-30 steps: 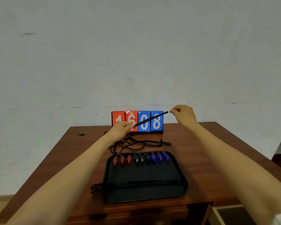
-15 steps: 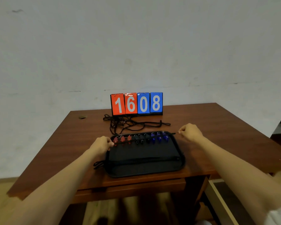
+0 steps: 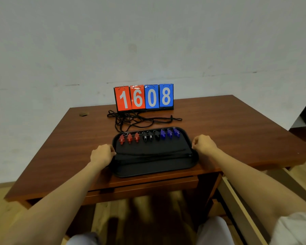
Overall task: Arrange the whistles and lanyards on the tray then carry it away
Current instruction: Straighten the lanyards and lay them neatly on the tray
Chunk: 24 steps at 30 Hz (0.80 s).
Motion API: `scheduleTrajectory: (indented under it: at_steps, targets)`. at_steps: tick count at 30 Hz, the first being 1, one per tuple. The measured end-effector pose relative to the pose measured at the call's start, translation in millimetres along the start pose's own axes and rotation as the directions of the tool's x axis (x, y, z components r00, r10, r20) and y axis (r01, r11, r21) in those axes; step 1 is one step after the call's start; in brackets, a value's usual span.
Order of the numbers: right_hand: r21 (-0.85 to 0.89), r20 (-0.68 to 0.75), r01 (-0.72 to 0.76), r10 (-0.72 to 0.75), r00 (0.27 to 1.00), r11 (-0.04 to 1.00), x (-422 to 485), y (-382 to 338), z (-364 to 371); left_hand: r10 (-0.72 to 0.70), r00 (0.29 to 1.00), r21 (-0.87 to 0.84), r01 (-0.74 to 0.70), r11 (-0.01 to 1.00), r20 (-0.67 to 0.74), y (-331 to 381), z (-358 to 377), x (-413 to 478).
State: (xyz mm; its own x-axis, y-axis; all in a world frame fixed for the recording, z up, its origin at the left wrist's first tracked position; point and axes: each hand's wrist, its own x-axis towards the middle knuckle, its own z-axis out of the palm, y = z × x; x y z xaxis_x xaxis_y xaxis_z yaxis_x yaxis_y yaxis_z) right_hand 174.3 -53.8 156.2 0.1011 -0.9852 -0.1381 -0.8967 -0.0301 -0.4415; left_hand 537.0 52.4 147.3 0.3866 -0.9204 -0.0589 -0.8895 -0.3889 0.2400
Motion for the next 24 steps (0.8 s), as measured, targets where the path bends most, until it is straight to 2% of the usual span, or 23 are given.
scheduleTrajectory:
  at_steps: [7,12,15,19,24]
  targets:
    - [-0.078,-0.045,-0.004,0.001,0.999,0.997,-1.1,1.8,6.5,0.064,0.994,0.033,-0.061,0.998,-0.094,3.2,10.3,-0.9]
    - [-0.146,-0.052,0.005,-0.012,0.999,0.989,-2.5,4.1,5.1,0.044,0.998,0.135,-0.037,0.99,-0.045,5.9,11.9,0.5]
    - [-0.273,-0.047,0.028,-0.042,0.998,0.962,-4.1,3.8,5.5,0.012,1.0,0.204,-0.008,0.979,-0.015,10.5,11.1,-2.5]
    - [-0.364,-0.03,0.094,-0.113,0.993,0.927,-6.0,-2.3,5.6,-0.014,1.0,0.191,0.015,0.982,-0.005,18.7,11.6,-7.3]
    - [-0.383,0.081,0.253,-0.241,0.967,0.888,-8.7,-10.0,14.6,0.114,0.994,0.152,-0.112,0.982,-0.002,29.2,18.5,-12.0]
